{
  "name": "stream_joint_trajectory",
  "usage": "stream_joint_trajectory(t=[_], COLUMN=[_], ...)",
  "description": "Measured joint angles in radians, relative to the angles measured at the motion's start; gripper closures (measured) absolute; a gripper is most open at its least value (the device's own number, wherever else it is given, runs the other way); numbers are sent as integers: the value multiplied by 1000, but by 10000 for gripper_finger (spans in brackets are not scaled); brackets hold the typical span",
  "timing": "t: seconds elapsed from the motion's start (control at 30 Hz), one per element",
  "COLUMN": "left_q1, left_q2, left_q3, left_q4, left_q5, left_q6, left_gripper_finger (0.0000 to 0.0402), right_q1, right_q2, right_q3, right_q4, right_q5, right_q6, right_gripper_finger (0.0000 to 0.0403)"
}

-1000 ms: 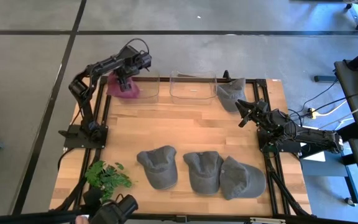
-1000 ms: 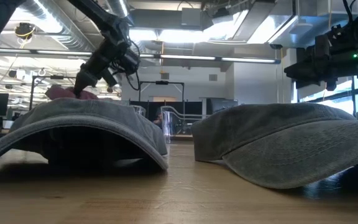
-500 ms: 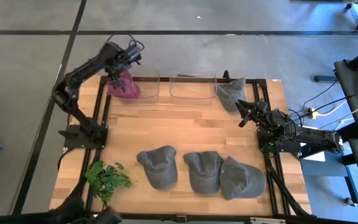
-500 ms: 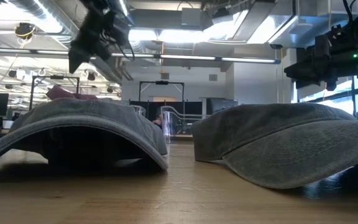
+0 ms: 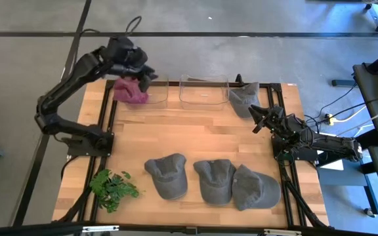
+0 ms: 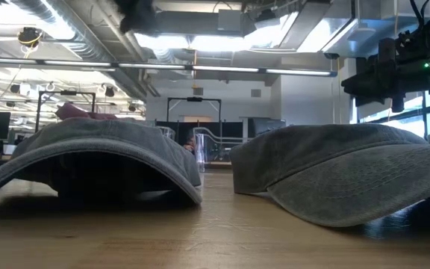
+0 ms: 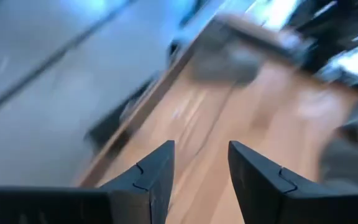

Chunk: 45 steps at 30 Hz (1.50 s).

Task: Pick & Place hat
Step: Put the gray cap into the right transparent bin

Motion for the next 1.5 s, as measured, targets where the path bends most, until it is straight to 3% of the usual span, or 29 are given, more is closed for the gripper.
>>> stream_joint_trajectory(t=[0.2,0.43,0.63,1.0,1.3,1.5], left_q1=[-168,-294,-432,-627,-701,-762], left_q2=[-38,-128,-178,-140,-76,-10], left_q3=[-121,-394,-572,-763,-878,-879], left_q4=[375,791,943,945,832,703], left_q5=[83,30,90,75,69,-98], left_q6=[-36,-116,-131,-222,-181,-162], left_gripper_finger=[256,256,256,256,256,256], right_q1=[0,0,0,0,0,0], right_q2=[0,0,0,0,0,0], right_q3=[0,0,0,0,0,0], right_q4=[0,-2,-4,-4,-4,-4], right_q5=[0,0,0,2,2,2], right_q6=[28,26,23,-60,-86,-84], right_gripper_finger=[297,297,297,297,297,297])
